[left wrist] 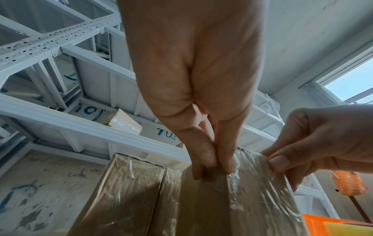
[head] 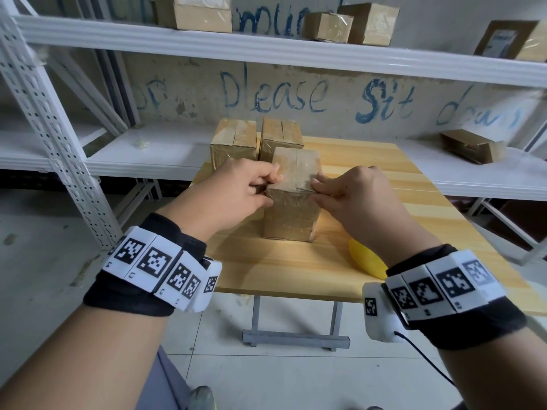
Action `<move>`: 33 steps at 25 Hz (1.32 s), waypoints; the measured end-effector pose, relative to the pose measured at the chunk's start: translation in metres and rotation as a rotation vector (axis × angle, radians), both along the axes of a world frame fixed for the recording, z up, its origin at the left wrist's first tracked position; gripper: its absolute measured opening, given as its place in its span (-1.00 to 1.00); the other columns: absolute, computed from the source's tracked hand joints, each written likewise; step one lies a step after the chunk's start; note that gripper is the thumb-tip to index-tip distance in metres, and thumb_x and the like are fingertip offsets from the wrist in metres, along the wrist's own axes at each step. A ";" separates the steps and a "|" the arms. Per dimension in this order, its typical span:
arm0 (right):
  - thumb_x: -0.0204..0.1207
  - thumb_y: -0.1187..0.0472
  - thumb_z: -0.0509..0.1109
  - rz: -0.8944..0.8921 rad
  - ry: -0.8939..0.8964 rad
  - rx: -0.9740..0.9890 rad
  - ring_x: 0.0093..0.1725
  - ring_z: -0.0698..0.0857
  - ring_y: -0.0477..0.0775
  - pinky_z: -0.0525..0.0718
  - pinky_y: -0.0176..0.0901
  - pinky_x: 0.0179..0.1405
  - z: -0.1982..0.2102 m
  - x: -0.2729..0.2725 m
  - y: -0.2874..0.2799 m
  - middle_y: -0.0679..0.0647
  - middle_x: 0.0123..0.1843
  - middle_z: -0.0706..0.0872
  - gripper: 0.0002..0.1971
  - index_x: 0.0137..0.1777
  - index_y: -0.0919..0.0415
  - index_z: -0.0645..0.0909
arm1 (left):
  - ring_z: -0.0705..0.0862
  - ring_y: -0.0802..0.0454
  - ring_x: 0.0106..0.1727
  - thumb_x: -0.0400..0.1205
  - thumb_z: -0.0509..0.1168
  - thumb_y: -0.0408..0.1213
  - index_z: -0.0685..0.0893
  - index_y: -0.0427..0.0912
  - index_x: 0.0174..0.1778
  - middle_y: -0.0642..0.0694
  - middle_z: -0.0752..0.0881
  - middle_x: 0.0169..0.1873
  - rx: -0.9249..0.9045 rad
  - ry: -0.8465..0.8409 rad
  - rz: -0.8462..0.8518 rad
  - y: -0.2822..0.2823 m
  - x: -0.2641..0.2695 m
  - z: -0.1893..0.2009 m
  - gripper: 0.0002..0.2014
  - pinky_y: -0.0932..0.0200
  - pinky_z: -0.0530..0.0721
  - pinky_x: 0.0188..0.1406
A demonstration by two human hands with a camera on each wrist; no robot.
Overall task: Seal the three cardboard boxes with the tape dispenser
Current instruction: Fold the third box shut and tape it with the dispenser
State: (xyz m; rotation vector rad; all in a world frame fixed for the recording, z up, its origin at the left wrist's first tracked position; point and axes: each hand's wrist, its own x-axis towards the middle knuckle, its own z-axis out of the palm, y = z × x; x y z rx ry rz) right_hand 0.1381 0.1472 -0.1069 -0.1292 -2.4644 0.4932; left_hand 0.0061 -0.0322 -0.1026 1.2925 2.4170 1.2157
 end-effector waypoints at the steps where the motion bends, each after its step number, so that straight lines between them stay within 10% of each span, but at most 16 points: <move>1: 0.52 0.30 0.53 0.011 -0.008 0.004 0.22 0.74 -0.11 0.54 -0.48 0.27 0.000 0.000 0.001 0.17 0.10 0.83 -0.79 0.14 0.28 0.79 | 0.63 0.30 0.36 0.66 0.42 -0.46 0.70 -0.07 0.39 0.19 0.61 0.47 -0.025 0.017 -0.007 -0.002 -0.002 0.001 -0.61 0.52 0.47 0.36; 9: 0.56 0.41 0.41 0.016 0.023 0.073 0.04 0.83 0.07 0.69 -0.25 0.16 -0.002 0.004 -0.003 0.19 0.06 0.85 -0.77 0.15 0.28 0.80 | 0.66 0.27 0.38 0.79 0.24 -0.30 0.62 0.03 0.53 0.28 0.55 0.53 -0.055 -0.010 -0.042 -0.006 -0.005 -0.002 -0.62 -0.02 0.60 0.49; 12: 0.50 0.29 0.50 -0.008 0.067 -0.003 -0.15 0.84 -0.05 0.70 -0.39 0.04 -0.003 0.003 -0.009 0.13 0.00 0.86 -0.81 0.09 0.27 0.82 | 0.68 0.28 0.35 0.72 0.37 -0.17 0.70 0.06 0.43 0.30 0.57 0.51 -0.073 0.043 0.018 -0.005 0.001 0.002 -0.66 0.09 0.56 0.50; 16: 0.40 0.21 0.62 0.012 0.099 0.065 -0.16 0.84 0.14 0.80 0.03 -0.06 -0.005 -0.002 -0.008 0.16 -0.31 0.83 -0.85 -0.14 0.31 0.84 | 0.73 0.21 0.31 0.54 0.58 -0.13 0.77 -0.06 0.33 0.13 0.69 0.43 -0.001 0.123 0.081 0.000 0.007 0.003 -0.57 0.10 0.60 0.49; 20: 0.47 0.30 0.56 0.013 0.065 0.051 0.04 0.84 0.10 0.77 -0.01 0.13 -0.005 -0.002 -0.002 0.19 -0.12 0.87 -0.83 0.03 0.32 0.83 | 0.77 0.18 0.25 0.53 0.57 -0.19 0.79 -0.14 0.30 0.04 0.70 0.42 0.017 0.104 0.080 0.004 0.008 0.003 -0.60 0.12 0.64 0.44; 33: 0.49 0.39 0.48 0.097 0.095 0.160 -0.12 0.85 0.21 0.81 0.09 -0.08 -0.004 0.004 -0.001 0.21 -0.18 0.86 -0.87 -0.01 0.33 0.83 | 0.69 0.33 0.31 0.59 0.52 -0.29 0.73 -0.08 0.37 0.14 0.67 0.44 0.067 0.001 0.032 0.002 0.004 -0.004 -0.60 0.33 0.57 0.45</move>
